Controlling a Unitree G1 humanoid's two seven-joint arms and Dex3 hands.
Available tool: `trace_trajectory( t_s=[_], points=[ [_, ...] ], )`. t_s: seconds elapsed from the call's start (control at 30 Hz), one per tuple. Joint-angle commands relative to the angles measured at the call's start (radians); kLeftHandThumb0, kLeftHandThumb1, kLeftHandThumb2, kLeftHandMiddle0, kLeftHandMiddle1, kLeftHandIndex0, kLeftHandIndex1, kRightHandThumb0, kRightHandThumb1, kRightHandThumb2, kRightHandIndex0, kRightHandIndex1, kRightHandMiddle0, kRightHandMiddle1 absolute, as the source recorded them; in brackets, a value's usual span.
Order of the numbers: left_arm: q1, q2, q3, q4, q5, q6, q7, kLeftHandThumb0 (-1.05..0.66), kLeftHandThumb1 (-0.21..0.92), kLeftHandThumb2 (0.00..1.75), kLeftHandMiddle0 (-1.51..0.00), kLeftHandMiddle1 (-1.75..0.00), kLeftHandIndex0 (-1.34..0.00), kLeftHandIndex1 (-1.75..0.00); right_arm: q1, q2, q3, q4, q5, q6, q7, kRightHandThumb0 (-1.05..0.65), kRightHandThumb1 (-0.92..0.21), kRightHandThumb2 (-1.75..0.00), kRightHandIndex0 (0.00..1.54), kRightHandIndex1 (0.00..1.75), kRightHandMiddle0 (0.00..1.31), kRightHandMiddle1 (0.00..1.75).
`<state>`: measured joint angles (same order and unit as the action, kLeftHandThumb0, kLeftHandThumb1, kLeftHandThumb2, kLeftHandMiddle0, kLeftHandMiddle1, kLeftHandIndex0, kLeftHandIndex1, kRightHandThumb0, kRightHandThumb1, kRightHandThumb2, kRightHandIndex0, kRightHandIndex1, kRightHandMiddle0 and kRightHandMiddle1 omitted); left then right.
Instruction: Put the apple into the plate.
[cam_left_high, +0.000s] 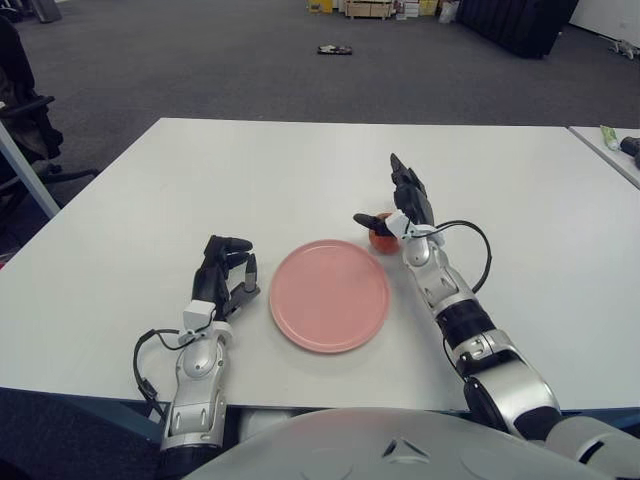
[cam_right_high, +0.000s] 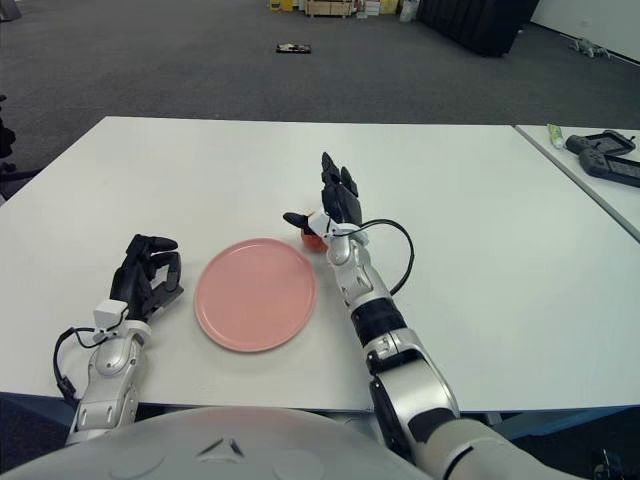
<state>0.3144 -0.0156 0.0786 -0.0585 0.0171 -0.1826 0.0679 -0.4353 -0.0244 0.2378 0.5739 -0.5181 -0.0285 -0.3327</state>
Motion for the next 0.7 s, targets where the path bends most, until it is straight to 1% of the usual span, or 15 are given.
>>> trace_trajectory(
  t_s=[0.0,0.17,0.27,0.4,0.47,0.57,0.67],
  points=[
    [-0.006,0.004,0.001,-0.003,0.0,0.004,-0.002,-0.38,0.69,0.85,-0.6,-1.44,-0.33,-1.75,-0.053,-0.009,0.016,0.066,-0.003,0.028,0.026,-0.88,-0.5,-0.58,0.0,0.0,0.0,0.0],
    [-0.006,0.001,0.002,-0.006,-0.006,0.005,-0.001,-0.38,0.7,0.83,-0.6,-1.45,-0.33,-1.75,-0.083,-0.017,0.032,0.125,-0.002,0.061,0.065,-0.9,-0.51,-0.6,0.0,0.0,0.0,0.0],
    [-0.001,0.003,0.003,-0.019,0.001,0.033,0.005,-0.38,0.7,0.83,-0.6,-1.45,-0.33,-1.75,-0.094,-0.024,0.045,0.151,-0.011,0.093,0.084,-0.89,-0.5,-0.6,0.0,0.0,0.0,0.0],
    [0.001,0.004,0.003,-0.025,0.013,0.043,0.012,-0.38,0.7,0.83,-0.6,-1.45,-0.33,-1.75,-0.107,-0.033,0.07,0.171,-0.024,0.16,0.133,-0.84,-0.45,-0.65,0.0,0.0,0.0,0.0],
    [0.001,0.004,0.004,-0.021,0.013,0.033,0.011,-0.38,0.7,0.83,-0.6,-1.45,-0.33,-1.75,-0.11,-0.041,0.087,0.171,-0.031,0.199,0.169,-0.83,-0.43,-0.69,0.0,0.0,0.0,0.0],
    [0.0,0.002,0.005,-0.016,0.008,0.02,0.007,-0.38,0.7,0.83,-0.61,-1.45,-0.33,-1.75,-0.111,-0.05,0.106,0.16,-0.036,0.244,0.21,-0.82,-0.41,-0.72,0.0,0.0,0.0,0.0],
    [0.001,0.003,0.005,-0.022,0.004,0.03,0.004,-0.38,0.7,0.83,-0.61,-1.44,-0.32,-1.75,-0.111,-0.06,0.13,0.14,-0.046,0.307,0.263,-0.81,-0.4,-0.75,0.0,0.0,0.0,0.0]
  ],
)
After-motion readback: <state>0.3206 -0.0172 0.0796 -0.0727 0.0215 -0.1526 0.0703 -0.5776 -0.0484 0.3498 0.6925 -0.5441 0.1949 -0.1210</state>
